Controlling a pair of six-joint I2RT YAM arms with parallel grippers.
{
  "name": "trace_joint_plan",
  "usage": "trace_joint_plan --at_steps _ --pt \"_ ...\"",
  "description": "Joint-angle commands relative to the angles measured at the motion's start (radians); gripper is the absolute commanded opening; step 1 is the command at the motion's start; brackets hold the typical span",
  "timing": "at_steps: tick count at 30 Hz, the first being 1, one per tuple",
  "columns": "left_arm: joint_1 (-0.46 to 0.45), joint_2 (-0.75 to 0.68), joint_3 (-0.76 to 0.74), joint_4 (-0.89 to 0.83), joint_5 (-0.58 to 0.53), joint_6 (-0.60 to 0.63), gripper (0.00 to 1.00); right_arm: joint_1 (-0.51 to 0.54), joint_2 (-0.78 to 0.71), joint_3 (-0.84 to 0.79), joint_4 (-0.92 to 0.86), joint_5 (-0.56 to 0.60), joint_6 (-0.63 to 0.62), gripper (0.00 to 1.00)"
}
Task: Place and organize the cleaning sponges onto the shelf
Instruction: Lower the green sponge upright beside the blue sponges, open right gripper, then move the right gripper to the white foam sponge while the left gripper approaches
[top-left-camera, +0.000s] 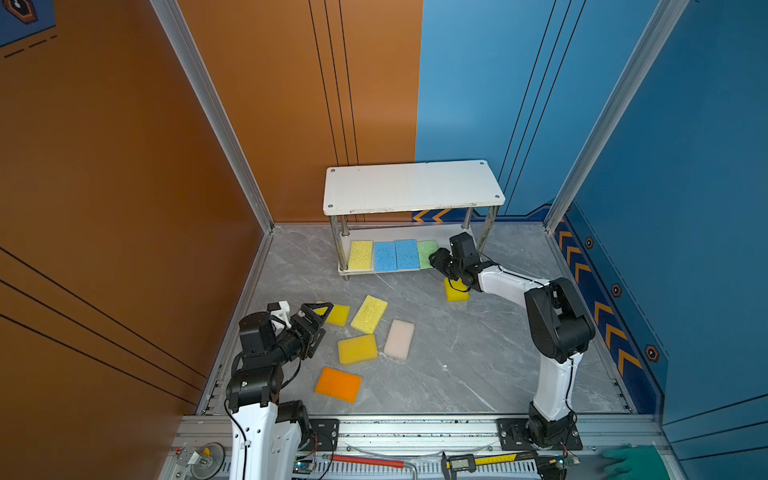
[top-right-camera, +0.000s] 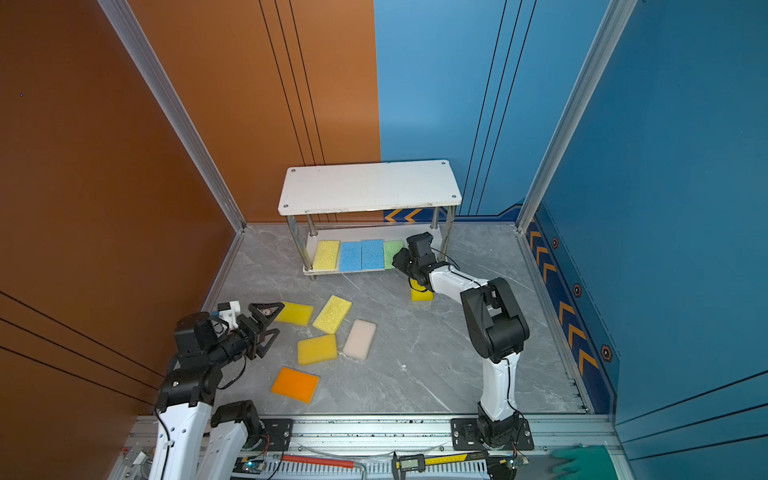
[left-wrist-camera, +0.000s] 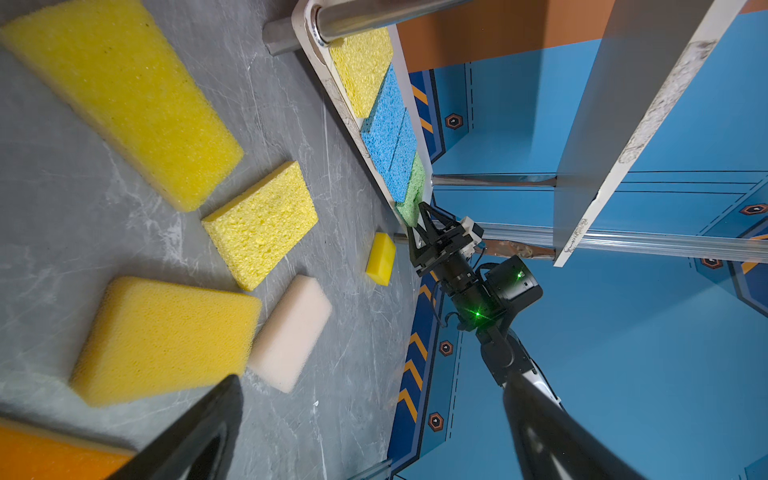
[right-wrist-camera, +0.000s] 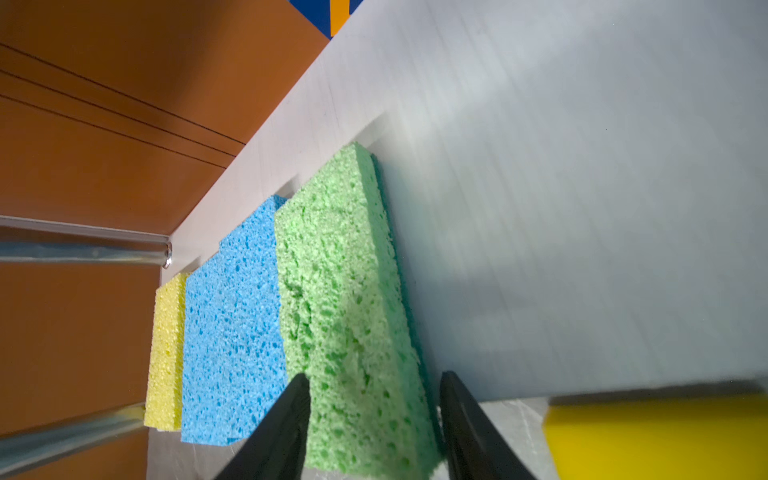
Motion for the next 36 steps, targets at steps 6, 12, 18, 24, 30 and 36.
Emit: trace_joint_plan --at_steps 6,12,18,24,30,36 --pt "0.006 -0.014 -0.019 -0.007 -0.024 -0.005 0.98 -0.015 0.005 0.052 -0.181 0.017 -0.014 0.75" --pt "0.006 -0.007 -0.02 -0.006 -0.03 0.003 0.98 -0.01 0.001 0.097 -0.282 0.058 -0.028 1.0" --pt "0.005 0.014 -0.006 -0.007 -0.031 0.029 0.98 0.0 -0.032 0.097 -0.309 0.068 -0.035 1.0" --pt "-0.008 0.051 0.018 -0.007 -0.026 0.073 0.98 0.022 -0.176 0.009 -0.354 0.075 -0.062 1.0" --pt "-0.134 0.141 0.0 -0.006 -0.07 0.097 0.98 0.043 -0.345 -0.105 -0.552 -0.042 -0.131 1.0" --pt "-0.454 0.334 0.051 -0.002 -0.246 0.143 0.98 0.108 -0.404 -0.213 -0.71 -0.239 -0.204 1.0"
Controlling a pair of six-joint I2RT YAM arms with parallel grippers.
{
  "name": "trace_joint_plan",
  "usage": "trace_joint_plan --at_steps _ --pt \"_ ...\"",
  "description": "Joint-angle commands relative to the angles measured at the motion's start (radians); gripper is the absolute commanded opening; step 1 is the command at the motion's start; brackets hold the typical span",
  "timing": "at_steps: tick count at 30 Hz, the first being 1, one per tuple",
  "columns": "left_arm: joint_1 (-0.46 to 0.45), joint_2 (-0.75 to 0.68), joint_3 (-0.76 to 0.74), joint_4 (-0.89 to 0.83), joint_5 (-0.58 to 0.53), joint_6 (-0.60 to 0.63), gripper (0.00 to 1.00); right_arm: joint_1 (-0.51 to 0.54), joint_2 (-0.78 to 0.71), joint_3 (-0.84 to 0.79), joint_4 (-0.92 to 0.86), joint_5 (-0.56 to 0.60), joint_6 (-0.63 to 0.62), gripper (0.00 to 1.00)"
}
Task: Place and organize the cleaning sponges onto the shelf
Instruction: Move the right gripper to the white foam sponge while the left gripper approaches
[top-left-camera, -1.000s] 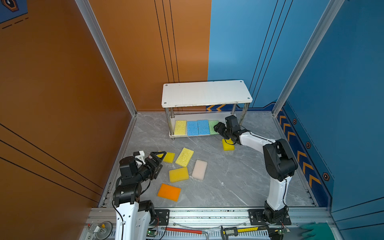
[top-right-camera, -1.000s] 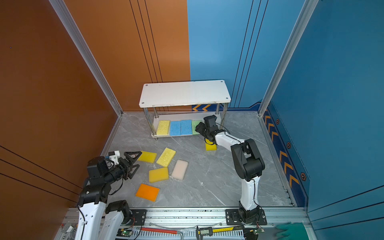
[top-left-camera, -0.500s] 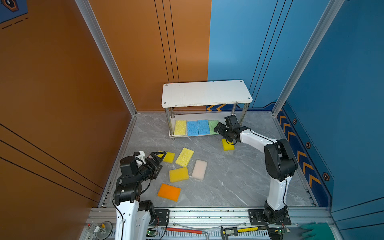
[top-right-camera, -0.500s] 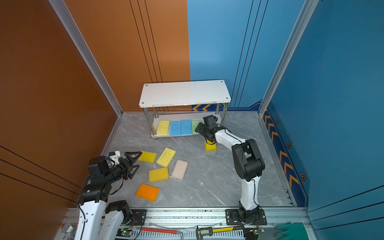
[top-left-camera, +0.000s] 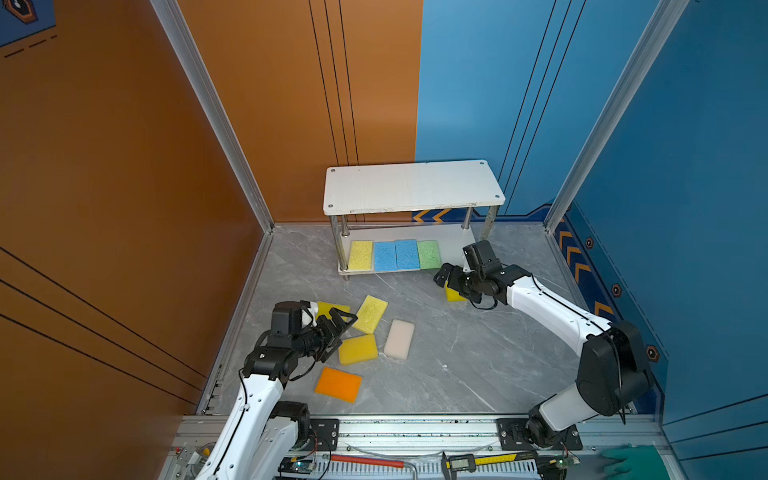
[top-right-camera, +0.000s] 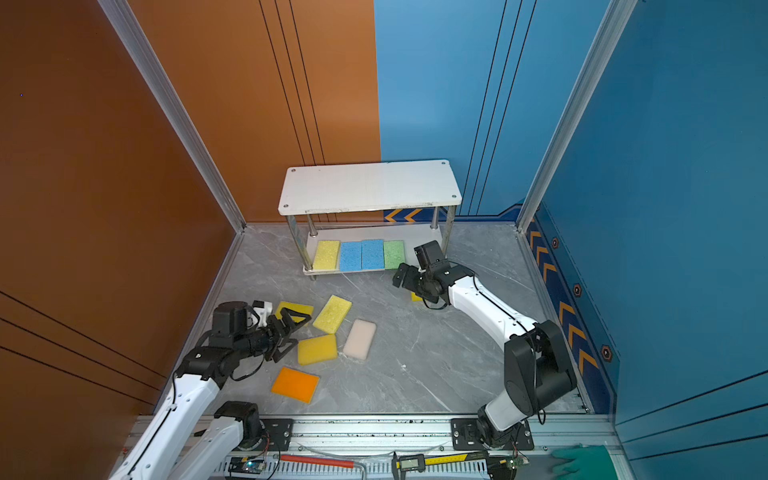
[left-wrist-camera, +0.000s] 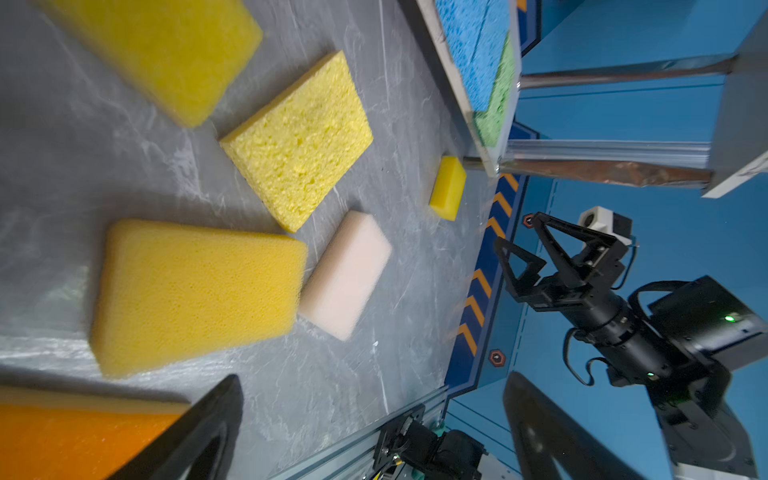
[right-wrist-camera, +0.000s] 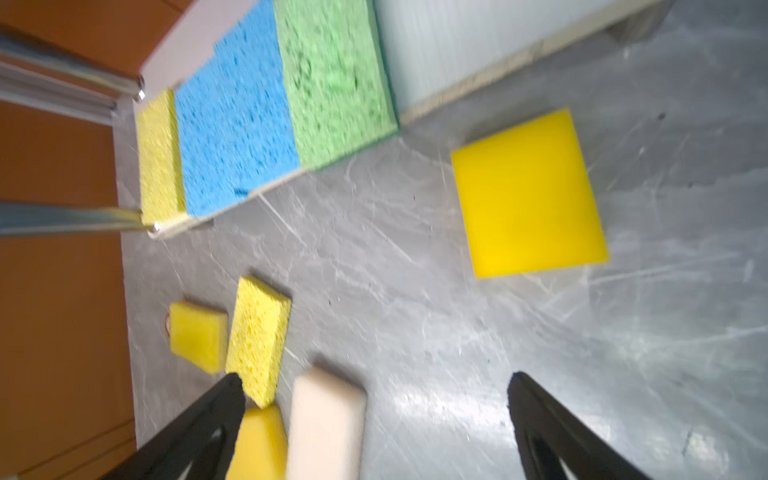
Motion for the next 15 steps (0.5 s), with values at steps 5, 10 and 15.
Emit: trace_joint_plan --at_steps 5,10,15 --pt "-0.207 0.215 0.111 0.024 -0.141 0.097 0.98 0.18 0.025 -0.09 -0.12 -0.159 -0.04 0.81" --pt "-0.199 0.225 0.116 0.046 -0.135 0.083 0.99 0.298 0.072 -0.073 -0.017 -0.151 0.042 0.67" --pt "-0.179 0.168 0.089 0.046 -0.124 0.06 0.99 0.344 0.131 -0.079 0.046 -0.176 0.078 0.66"
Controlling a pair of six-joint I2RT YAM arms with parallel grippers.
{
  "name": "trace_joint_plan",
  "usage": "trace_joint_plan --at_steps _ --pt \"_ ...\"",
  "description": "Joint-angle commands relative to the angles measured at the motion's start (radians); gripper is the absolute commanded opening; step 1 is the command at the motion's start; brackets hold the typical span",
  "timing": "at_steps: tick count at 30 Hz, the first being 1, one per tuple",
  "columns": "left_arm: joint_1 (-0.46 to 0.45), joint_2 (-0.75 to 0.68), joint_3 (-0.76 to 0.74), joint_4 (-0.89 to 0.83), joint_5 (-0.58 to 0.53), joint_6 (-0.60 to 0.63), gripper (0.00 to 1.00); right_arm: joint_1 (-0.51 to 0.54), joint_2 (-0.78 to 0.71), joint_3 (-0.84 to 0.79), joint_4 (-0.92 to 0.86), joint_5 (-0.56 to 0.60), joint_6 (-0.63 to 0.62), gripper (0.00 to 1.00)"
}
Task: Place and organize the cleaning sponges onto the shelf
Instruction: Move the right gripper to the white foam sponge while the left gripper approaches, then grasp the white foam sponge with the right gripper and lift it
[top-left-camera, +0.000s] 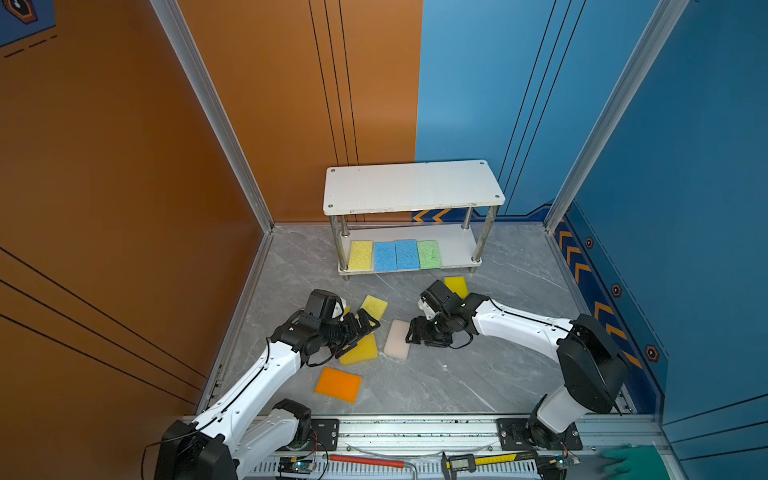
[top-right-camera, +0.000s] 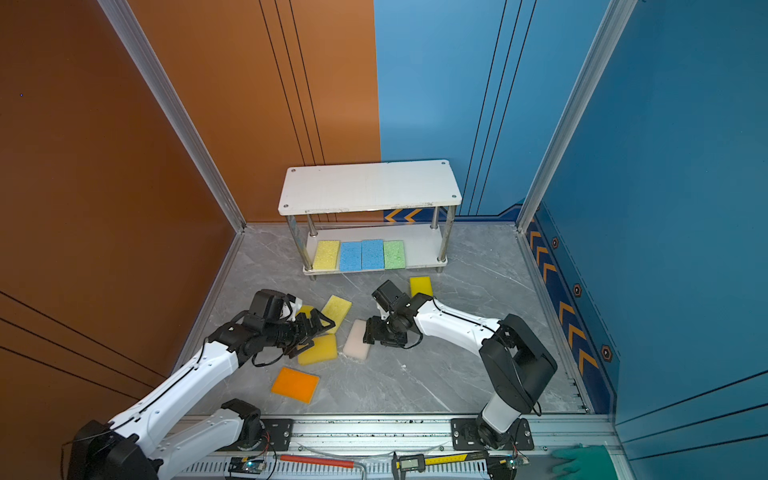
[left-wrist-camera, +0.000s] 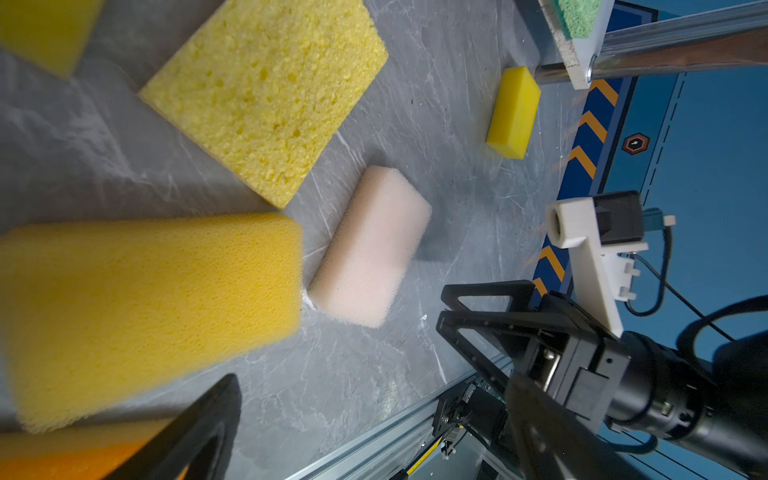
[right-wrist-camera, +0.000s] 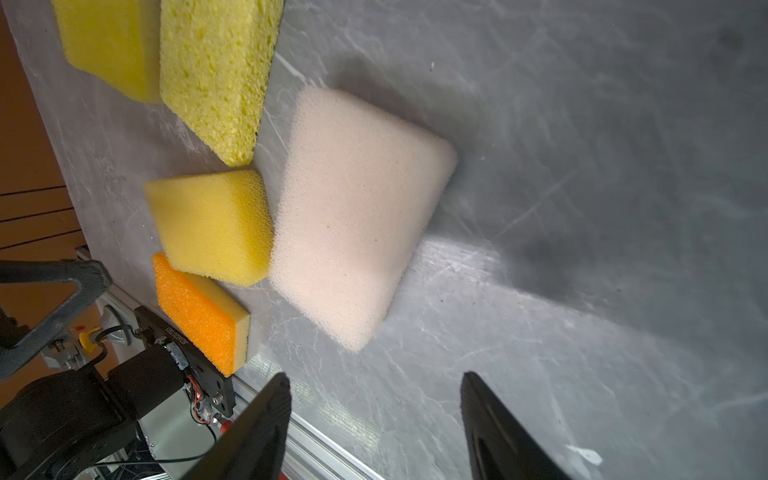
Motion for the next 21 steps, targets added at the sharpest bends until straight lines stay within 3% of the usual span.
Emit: trace_joint_plan --at_steps 1,4,7,12,17,21 --pt "0.021 -0.051 -0.011 0.01 -0.013 -0.007 0.99 0.022 0.048 0.016 0.048 -0.02 0.036 0.66" --pt "0.036 -0.089 -0.038 0.01 -0.005 -0.022 0.98 0.035 0.093 0.036 0.066 -0.03 0.043 0.64" --pt "0.055 -0.111 -0.054 0.01 0.009 -0.027 0.96 0.038 0.13 0.038 0.089 -0.034 0.062 0.49" --pt "0.078 -0.116 -0.056 0.01 0.035 -0.026 0.96 0.042 0.158 0.038 0.128 -0.024 0.08 0.41" --pt "0.082 -0.105 -0.048 0.01 0.053 -0.01 0.96 0.041 0.147 0.028 0.127 -0.003 0.078 0.17" --pt "0.063 -0.061 -0.024 0.037 0.094 0.038 0.97 0.027 0.114 0.007 0.123 0.001 0.059 0.09"
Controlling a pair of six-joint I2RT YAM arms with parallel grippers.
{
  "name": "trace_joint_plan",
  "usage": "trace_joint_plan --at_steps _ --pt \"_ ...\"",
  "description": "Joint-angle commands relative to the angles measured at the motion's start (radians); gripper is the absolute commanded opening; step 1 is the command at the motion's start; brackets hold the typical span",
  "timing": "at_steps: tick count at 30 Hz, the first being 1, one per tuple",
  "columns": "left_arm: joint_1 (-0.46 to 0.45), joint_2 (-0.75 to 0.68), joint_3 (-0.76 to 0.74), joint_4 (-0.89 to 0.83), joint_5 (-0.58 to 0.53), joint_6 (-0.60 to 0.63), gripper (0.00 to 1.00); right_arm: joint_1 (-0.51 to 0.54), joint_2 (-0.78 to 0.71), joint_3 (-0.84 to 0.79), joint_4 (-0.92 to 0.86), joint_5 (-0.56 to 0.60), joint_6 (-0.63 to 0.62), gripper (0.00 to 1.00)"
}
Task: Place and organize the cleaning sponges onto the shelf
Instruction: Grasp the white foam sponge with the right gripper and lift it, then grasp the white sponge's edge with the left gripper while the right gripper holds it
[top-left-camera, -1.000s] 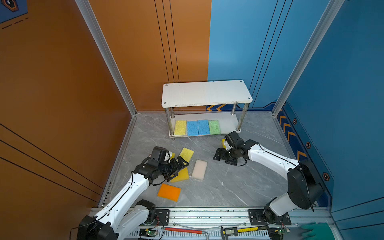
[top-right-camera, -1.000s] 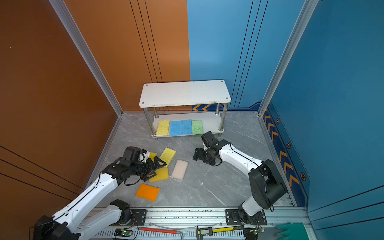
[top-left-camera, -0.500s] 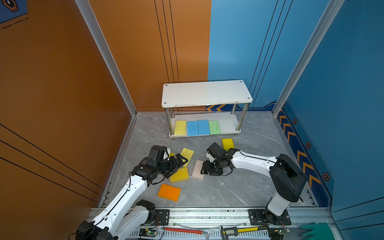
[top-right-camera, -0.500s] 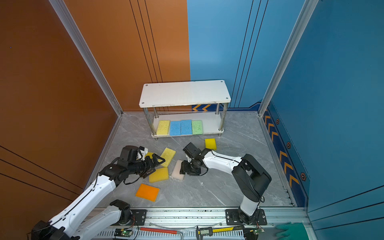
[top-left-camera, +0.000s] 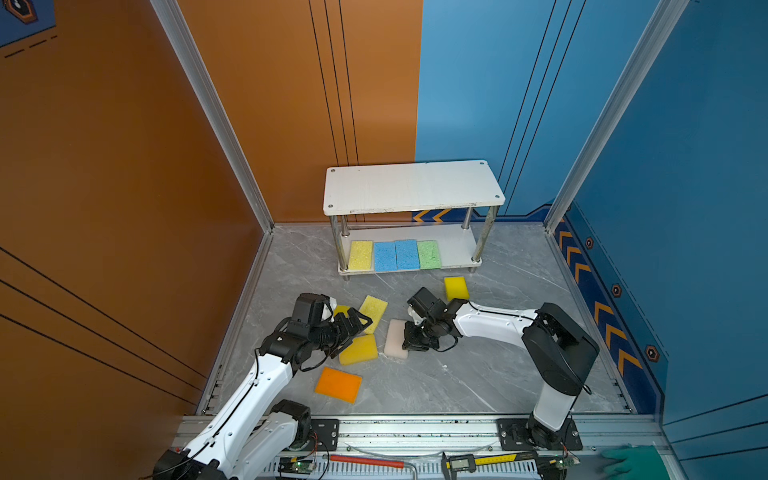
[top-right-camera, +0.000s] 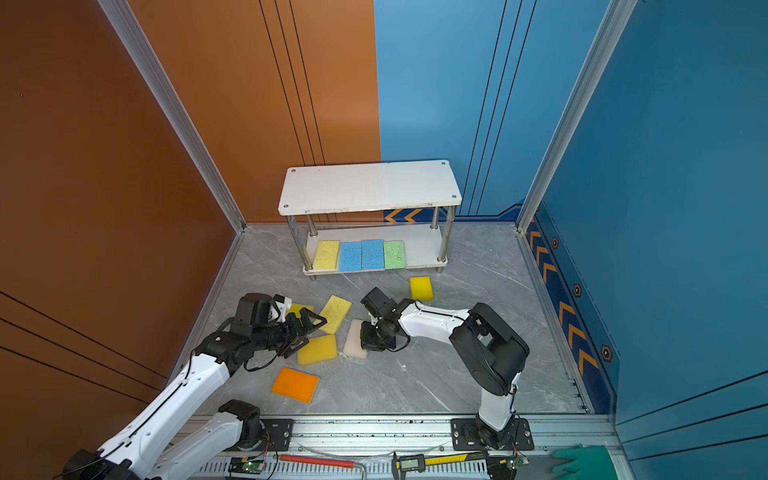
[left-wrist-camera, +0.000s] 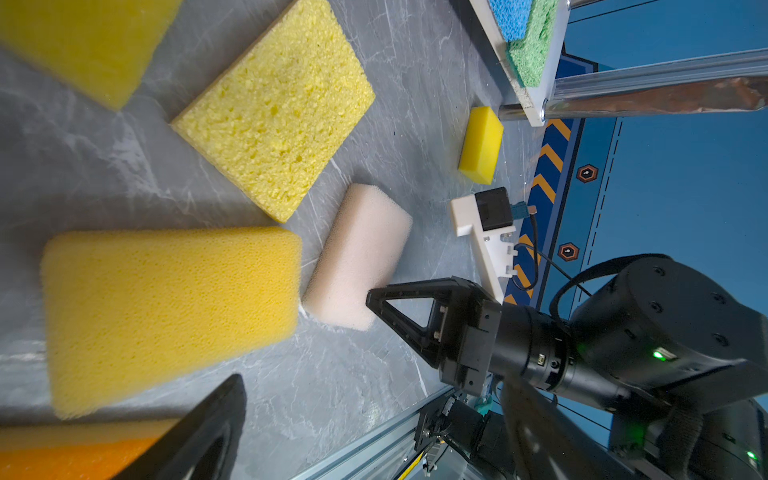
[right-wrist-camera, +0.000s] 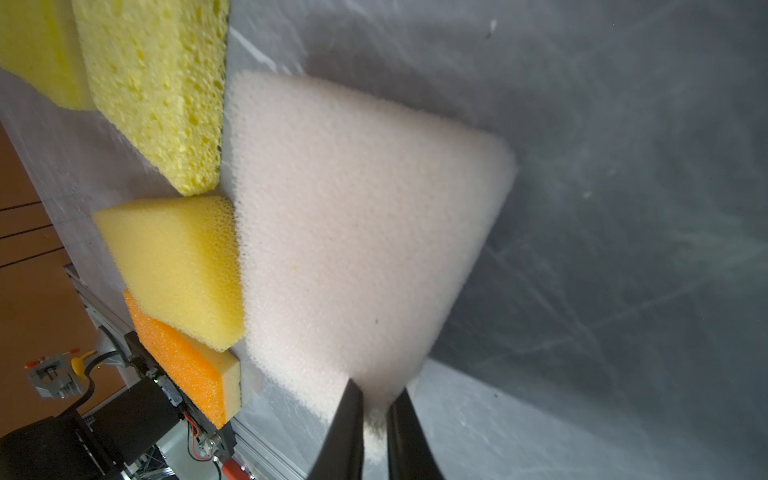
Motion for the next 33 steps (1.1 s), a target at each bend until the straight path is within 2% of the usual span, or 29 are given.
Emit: trace_joint_plan --at_steps 1,5,9,12,15,20,22,24,25,28,30,33 --pt "-0.019 0.04 0.026 0.036 0.058 0.059 0.97 -0.017 -0.049 -0.018 -0.003 0.016 -0.025 0.09" --pt "-0.059 0.118 0.037 0.154 0.098 0.058 0.98 -0.072 -0.14 -0.052 -0.048 -0.028 -0.096 0.09" --pt "-0.131 0.228 0.065 0.375 0.141 -0.003 0.98 -0.188 -0.268 -0.092 -0.125 -0.165 -0.193 0.09" --pt "-0.196 0.344 0.14 0.472 0.183 -0.017 0.97 -0.25 -0.344 -0.078 -0.241 -0.268 -0.272 0.09" --pt "-0.248 0.439 0.209 0.559 0.205 -0.045 0.97 -0.265 -0.395 -0.028 -0.378 -0.289 -0.356 0.09" --pt "-0.278 0.544 0.275 0.676 0.228 -0.109 0.92 -0.297 -0.477 -0.029 -0.394 -0.32 -0.347 0.09" --pt "-0.287 0.571 0.294 0.68 0.234 -0.115 0.88 -0.304 -0.492 -0.026 -0.394 -0.327 -0.344 0.09" --pt "-0.293 0.586 0.303 0.68 0.235 -0.117 0.87 -0.306 -0.498 -0.02 -0.394 -0.332 -0.343 0.09" --pt "-0.294 0.592 0.308 0.68 0.236 -0.118 0.83 -0.308 -0.502 -0.02 -0.394 -0.331 -0.342 0.09" --pt "-0.298 0.602 0.319 0.68 0.232 -0.121 0.81 -0.312 -0.509 -0.02 -0.394 -0.327 -0.342 0.09" --pt "-0.299 0.607 0.327 0.68 0.233 -0.124 0.78 -0.314 -0.509 -0.019 -0.392 -0.33 -0.345 0.09" --pt "-0.304 0.62 0.34 0.691 0.245 -0.134 0.66 -0.318 -0.502 -0.015 -0.389 -0.33 -0.347 0.09"
